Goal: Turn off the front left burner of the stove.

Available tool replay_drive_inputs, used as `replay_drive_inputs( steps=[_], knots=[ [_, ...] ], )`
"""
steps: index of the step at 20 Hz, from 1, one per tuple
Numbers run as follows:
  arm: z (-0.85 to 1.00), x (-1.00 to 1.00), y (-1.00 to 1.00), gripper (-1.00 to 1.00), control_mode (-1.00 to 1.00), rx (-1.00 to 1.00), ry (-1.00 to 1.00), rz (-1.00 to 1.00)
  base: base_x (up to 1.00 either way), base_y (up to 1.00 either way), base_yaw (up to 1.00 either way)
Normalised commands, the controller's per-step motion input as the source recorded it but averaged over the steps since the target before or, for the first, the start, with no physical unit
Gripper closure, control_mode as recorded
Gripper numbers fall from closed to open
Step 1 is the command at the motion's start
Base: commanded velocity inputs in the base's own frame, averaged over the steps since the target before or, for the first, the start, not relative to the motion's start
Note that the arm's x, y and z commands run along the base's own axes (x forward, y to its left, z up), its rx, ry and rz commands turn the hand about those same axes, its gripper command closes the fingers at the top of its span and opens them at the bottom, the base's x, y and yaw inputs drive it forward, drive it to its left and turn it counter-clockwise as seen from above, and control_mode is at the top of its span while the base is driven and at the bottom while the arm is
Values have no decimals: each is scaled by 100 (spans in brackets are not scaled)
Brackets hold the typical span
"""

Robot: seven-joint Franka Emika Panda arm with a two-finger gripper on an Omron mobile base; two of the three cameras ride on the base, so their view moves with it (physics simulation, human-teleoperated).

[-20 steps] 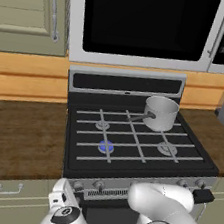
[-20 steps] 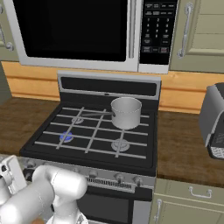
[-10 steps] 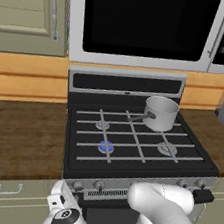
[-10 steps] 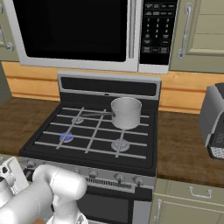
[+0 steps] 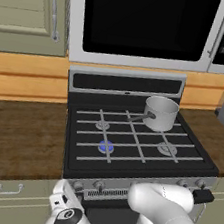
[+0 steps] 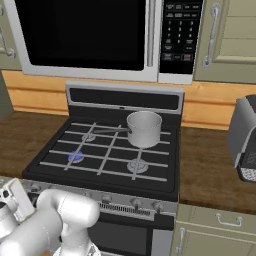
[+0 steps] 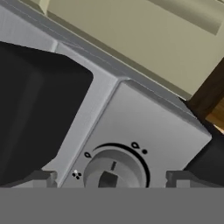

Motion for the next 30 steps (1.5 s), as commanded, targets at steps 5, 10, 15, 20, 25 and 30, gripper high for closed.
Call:
replay_drive_inputs(
  steps=[5, 10, 15, 20, 25, 30],
  knots=[
    [0, 0, -8, -100, -100, 0, -1, 2, 0, 0, 0],
    [0, 1, -2, -100, -100, 0, 0, 1, 0, 0, 0],
    [-7, 12, 0, -100, -100, 0, 0, 0, 0, 0, 0],
    [-2, 5, 0, -100, -100, 0, 0, 0, 0, 0, 0],
    [1, -5, 0, 100, -100, 1, -1, 0, 0, 0, 0],
    [7, -15, 0, 100, -100, 25, -2, -4, 0, 0, 0]
  ],
)
